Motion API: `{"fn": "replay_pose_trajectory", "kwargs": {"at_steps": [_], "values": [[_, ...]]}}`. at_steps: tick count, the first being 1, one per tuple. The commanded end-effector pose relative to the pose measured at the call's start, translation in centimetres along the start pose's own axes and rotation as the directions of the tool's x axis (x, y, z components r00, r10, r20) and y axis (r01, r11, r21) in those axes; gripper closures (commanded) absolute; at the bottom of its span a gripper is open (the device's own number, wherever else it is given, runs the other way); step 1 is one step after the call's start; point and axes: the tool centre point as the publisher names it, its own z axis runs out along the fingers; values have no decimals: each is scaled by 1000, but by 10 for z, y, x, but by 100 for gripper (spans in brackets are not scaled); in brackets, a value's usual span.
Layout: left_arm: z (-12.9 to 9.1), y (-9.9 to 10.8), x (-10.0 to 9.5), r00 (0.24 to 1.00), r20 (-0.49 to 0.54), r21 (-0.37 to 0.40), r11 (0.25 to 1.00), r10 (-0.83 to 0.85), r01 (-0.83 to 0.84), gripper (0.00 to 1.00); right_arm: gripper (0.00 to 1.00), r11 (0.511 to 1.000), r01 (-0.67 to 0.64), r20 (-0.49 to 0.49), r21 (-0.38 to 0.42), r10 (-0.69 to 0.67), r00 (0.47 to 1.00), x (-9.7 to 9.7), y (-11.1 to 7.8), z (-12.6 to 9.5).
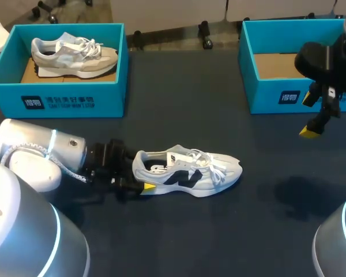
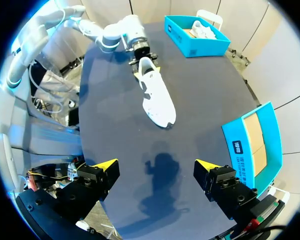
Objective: Take the shoe out of the shoebox, open the shoe tongue, remove and reinsert the insole, then place the shoe into the shoebox
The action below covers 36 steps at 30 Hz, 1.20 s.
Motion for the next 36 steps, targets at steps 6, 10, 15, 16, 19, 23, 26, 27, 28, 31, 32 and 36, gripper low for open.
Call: {"fn": "replay_pose_trajectory", "kwargs": {"at_steps": [6, 10, 15, 16, 19, 23, 26, 27, 28, 31, 32, 36], "values": [[1, 5, -6, 1000, -1, -3, 1000, 0, 0, 100, 0, 1000, -1, -3, 4, 1, 1000, -2, 1, 1], [1, 5, -6, 1000, -1, -3, 1000, 0, 0, 100, 0, 1000, -1, -3, 4, 1, 1000, -2, 1, 1], [1, 5, -6, 1000, -1, -3, 1000, 0, 0, 100, 0, 1000, -1, -3, 4, 1, 1000, -2, 1, 1], [1, 5, -6, 1000, -1, -3, 1000, 0, 0, 100, 0, 1000, -1, -3, 4, 1, 1000, -2, 1, 1], [1, 5, -6, 1000, -1, -3, 1000, 0, 0, 100, 0, 1000, -26, 7, 7, 26, 1000, -4, 7, 5], [1, 5, -6, 1000, -1, -3, 1000, 0, 0, 100, 0, 986, -162, 57, -36, 164, 985, -12, 30, 20], [1, 5, -6, 1000, -1, -3, 1000, 0, 0, 100, 0, 978, -204, 92, -42, 207, 974, -16, 48, 22], [1, 5, -6, 1000, -1, -3, 1000, 0, 0, 100, 0, 974, -224, 97, -33, 226, 969, -17, 55, 23], [1, 5, -6, 1000, -1, -3, 1000, 0, 0, 100, 0, 970, -235, 117, -57, 240, 964, -18, 61, 23], [1, 5, -6, 1000, -1, -3, 1000, 0, 0, 100, 0, 953, -295, 136, -67, 302, 944, -19, 79, 24], [1, 5, -6, 1000, -1, -3, 1000, 0, 0, 100, 0, 945, -319, 137, -68, 326, 935, -19, 83, 25], [1, 5, -6, 1000, -1, -3, 1000, 0, 0, 100, 0, 904, -419, 143, -85, 427, 893, -20, 100, 29]]}}
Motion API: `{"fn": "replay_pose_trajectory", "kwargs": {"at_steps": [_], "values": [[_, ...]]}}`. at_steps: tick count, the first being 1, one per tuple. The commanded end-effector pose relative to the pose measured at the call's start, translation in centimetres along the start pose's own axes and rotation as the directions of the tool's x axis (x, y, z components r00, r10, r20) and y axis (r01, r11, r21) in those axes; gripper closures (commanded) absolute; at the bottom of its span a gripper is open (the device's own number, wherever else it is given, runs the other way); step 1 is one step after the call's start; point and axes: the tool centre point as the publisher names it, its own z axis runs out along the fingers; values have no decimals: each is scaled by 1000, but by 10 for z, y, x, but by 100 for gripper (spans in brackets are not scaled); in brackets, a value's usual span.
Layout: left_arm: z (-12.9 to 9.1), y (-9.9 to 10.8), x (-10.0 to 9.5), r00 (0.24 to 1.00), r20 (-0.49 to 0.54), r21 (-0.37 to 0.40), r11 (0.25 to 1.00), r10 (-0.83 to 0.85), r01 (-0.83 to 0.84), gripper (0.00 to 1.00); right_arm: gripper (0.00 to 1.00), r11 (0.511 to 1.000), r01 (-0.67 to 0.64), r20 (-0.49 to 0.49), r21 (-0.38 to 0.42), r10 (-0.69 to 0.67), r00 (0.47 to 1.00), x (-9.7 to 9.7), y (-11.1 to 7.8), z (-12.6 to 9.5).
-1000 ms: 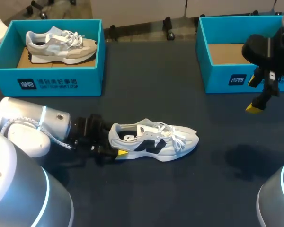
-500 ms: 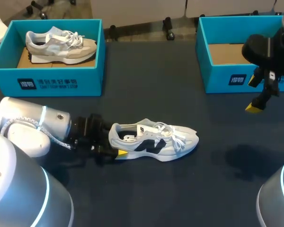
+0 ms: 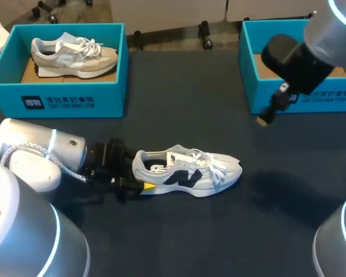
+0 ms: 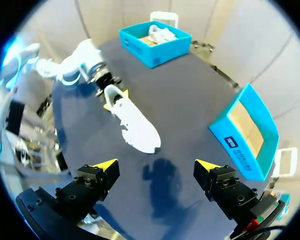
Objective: Take the shoe out of the shoebox, open the shoe tongue, remove and reinsert the insole, then place the shoe into the shoebox
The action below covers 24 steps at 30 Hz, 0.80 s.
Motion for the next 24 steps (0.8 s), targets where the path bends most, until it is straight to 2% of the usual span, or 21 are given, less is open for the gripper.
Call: {"fn": "replay_pose_trajectory", "kwargs": {"at_steps": [1, 8, 14, 16, 20, 24], "values": [[1, 5, -5, 1000, 1, -3, 1000, 0, 0, 100, 0, 996, -74, 19, 42, 73, 997, 8, 34, 9], [1, 5, -5, 1000, 1, -3, 1000, 0, 0, 100, 0, 982, -182, 56, 42, 180, 982, 21, 59, 18], [1, 5, -5, 1000, 1, -3, 1000, 0, 0, 100, 0, 945, -325, 89, 29, 321, 943, 38, 83, 32], [1, 5, -5, 1000, 1, -3, 1000, 0, 0, 100, 0, 943, -332, 96, 28, 328, 940, 42, 89, 36], [1, 5, -5, 1000, 1, -3, 1000, 0, 0, 100, 0, 906, -419, 103, 61, 412, 905, 52, 102, 42], [1, 5, -5, 1000, 1, -3, 1000, 0, 0, 100, 0, 891, -448, 101, 66, 441, 892, 62, 111, 48]]}}
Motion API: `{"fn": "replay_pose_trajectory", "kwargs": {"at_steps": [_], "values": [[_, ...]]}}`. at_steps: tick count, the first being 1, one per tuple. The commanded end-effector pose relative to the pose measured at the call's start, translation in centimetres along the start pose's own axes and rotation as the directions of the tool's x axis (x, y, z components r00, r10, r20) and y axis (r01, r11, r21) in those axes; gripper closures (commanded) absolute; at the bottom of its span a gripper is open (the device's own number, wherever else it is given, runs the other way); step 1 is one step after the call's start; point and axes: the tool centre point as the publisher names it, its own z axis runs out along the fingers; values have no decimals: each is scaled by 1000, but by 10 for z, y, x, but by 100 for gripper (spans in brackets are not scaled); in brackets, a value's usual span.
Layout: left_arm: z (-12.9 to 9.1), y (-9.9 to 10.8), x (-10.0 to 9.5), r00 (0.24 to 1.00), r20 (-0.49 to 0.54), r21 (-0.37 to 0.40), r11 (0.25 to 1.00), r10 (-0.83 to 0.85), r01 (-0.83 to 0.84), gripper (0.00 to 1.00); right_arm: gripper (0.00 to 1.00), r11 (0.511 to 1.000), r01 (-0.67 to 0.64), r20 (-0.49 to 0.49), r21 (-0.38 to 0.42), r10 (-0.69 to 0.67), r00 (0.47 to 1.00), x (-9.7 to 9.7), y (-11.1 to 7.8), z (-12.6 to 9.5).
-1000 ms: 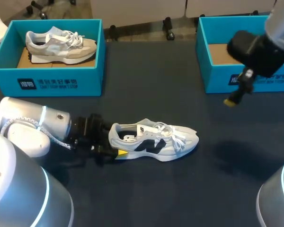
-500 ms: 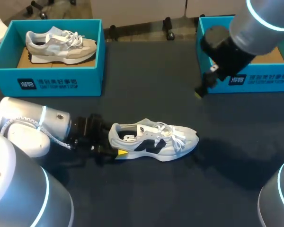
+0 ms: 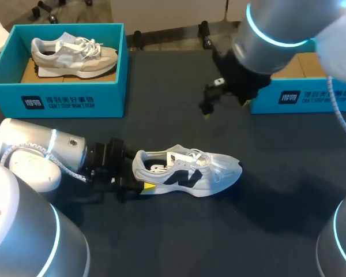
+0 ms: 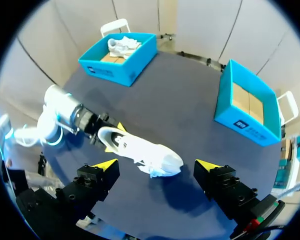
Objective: Take the shoe out of the shoebox, open the shoe tongue, remove and reinsert the insole, then place the shoe into the shoebox
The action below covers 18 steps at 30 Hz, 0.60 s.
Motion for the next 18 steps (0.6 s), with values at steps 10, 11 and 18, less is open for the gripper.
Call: {"fn": "replay_pose_trajectory", "kwargs": {"at_steps": [10, 11, 18], "values": [[1, 5, -5, 1000, 1, -3, 1000, 0, 0, 100, 0, 968, -120, 98, 219, 101, 990, 43, 20, 27], [1, 5, -5, 1000, 1, -3, 1000, 0, 0, 100, 0, 964, -129, 104, 231, 108, 989, 45, 20, 29], [1, 5, -5, 1000, 1, -3, 1000, 0, 0, 100, 0, 949, -172, 147, 265, 137, 980, 52, 16, 54]]}}
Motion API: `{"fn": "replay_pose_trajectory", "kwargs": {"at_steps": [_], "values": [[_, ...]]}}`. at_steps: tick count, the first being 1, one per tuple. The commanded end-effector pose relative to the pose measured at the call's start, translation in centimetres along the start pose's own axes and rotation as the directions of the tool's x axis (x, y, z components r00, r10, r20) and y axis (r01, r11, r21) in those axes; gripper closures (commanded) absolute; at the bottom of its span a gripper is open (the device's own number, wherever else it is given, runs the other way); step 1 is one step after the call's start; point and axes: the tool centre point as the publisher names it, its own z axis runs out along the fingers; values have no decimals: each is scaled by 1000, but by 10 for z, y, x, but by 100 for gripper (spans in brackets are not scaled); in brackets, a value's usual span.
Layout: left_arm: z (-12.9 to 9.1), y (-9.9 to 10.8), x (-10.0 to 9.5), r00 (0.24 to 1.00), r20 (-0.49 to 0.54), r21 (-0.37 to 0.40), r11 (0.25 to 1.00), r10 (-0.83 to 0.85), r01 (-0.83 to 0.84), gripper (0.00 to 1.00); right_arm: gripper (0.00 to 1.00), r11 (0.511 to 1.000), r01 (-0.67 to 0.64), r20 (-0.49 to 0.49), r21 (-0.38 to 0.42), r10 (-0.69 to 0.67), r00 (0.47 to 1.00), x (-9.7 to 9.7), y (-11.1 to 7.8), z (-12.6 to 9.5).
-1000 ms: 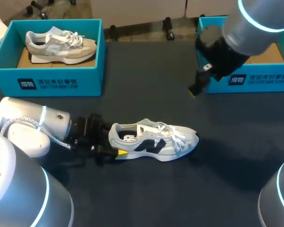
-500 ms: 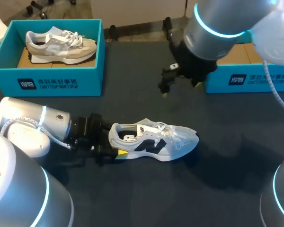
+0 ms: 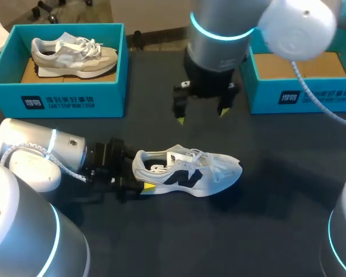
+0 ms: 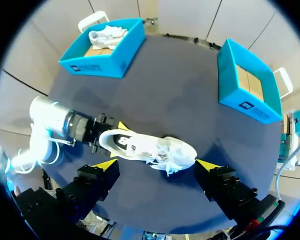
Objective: Take the shoe out of the shoebox, open the shoe tongue, remove and reinsert the insole, then place the shoe into the shoebox
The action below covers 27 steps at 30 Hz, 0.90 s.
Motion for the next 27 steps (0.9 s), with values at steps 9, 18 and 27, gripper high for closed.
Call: {"fn": "replay_pose_trajectory", "kwargs": {"at_steps": [9, 18, 27], "values": [[1, 5, -5, 1000, 1, -3, 1000, 0, 0, 100, 0, 992, -29, 78, 120, 20, 997, 19, 1, 52], [1, 5, -5, 1000, 1, -3, 1000, 0, 0, 100, 0, 993, -48, 56, 108, 43, 998, 27, -9, 82], [1, 5, -5, 1000, 1, -3, 1000, 0, 0, 100, 0, 989, -78, 29, 122, 75, 997, 35, -14, 104]]}}
